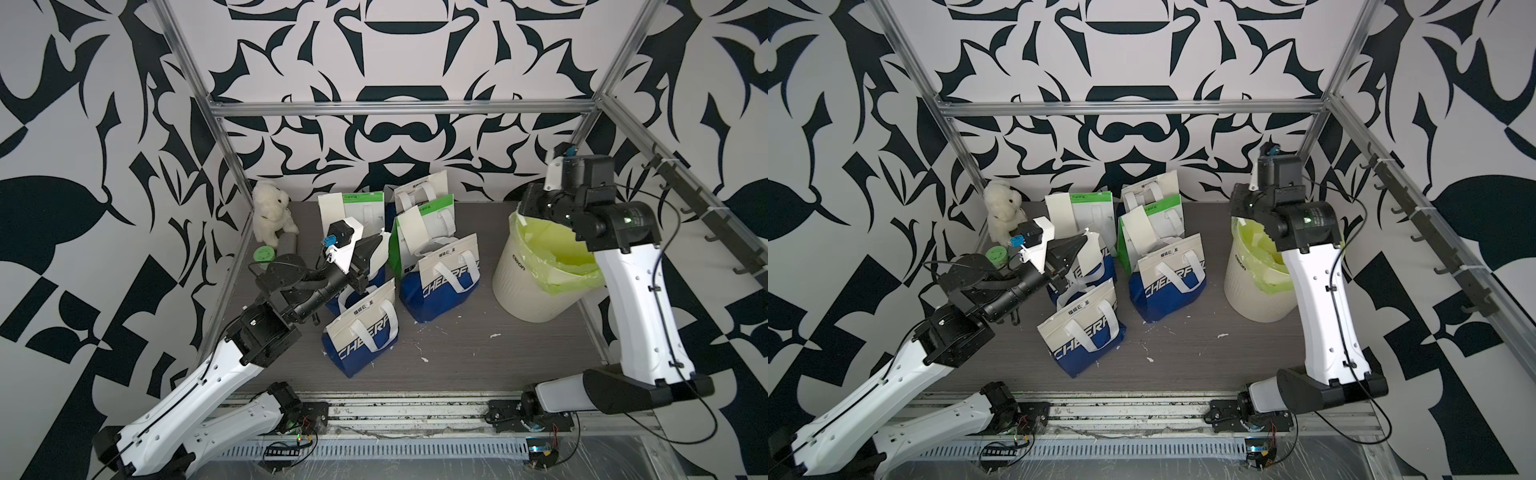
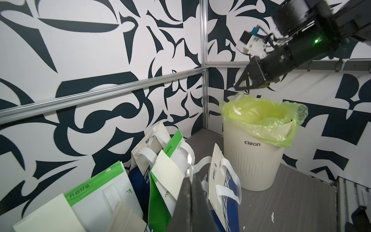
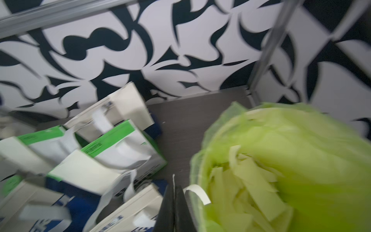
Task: Shred takeout receipts and throw away
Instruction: Place the takeout receipt in the trash bin.
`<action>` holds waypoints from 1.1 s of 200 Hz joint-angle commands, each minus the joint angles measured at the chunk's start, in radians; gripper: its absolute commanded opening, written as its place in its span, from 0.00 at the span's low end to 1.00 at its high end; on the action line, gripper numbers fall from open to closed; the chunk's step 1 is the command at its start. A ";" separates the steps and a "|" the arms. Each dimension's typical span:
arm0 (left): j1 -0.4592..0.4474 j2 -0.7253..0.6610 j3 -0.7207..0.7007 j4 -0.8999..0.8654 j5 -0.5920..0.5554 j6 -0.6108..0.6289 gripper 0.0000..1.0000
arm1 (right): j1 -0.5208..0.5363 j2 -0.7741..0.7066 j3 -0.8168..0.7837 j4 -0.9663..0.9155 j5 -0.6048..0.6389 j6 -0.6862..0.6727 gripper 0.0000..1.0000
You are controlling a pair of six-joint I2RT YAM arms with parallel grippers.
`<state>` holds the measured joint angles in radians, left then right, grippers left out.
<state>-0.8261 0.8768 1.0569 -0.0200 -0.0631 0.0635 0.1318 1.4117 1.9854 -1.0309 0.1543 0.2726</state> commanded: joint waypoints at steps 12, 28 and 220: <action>-0.004 0.035 0.029 0.004 0.049 -0.040 0.00 | -0.105 0.002 -0.013 -0.071 0.196 -0.078 0.00; -0.004 0.050 0.037 -0.001 0.063 -0.055 0.00 | -0.131 -0.007 -0.075 -0.048 0.185 -0.081 0.00; -0.004 0.115 -0.006 0.281 0.144 -0.363 0.00 | -0.133 -0.361 -0.668 1.023 -1.094 0.376 0.71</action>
<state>-0.8261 1.0092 1.0653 0.1139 0.0536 -0.2020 -0.0463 1.0939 1.4528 -0.5415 -0.6567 0.4309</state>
